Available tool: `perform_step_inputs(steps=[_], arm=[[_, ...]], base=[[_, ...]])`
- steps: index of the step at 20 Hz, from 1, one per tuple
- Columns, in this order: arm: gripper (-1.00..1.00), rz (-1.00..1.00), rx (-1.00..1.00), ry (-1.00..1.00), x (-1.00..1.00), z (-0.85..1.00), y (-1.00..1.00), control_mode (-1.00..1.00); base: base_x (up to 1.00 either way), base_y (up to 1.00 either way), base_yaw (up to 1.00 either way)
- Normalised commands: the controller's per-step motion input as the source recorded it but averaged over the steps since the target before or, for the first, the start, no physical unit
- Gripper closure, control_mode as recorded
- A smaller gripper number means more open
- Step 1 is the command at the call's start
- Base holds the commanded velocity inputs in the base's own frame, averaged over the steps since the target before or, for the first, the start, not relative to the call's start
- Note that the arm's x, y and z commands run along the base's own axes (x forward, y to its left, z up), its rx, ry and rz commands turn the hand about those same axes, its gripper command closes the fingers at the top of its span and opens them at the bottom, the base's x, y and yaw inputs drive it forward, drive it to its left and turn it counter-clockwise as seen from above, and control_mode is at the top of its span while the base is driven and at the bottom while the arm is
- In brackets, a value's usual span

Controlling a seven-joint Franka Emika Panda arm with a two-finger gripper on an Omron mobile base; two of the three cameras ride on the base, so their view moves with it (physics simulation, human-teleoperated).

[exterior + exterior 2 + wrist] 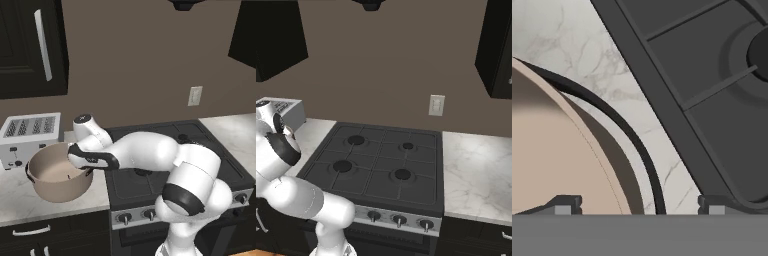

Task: Turn on the sink faucet. Then move the garlic from the counter to the sink. Turn off the sink. Move the vegetable from the sink to the pot next to the stove. Finally move the pot to the rear right burner.

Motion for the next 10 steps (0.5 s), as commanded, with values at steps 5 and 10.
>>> perform_step_inputs(steps=[5,10], arm=[[1.0,0.0,0.0,0.0,0.0,-0.05,0.0,-1.0],[1.0,0.0,0.0,-0.03,-0.01,0.0,0.0,-1.0]], base=[[0.0,0.0,0.0],[0.0,0.0,0.0]])
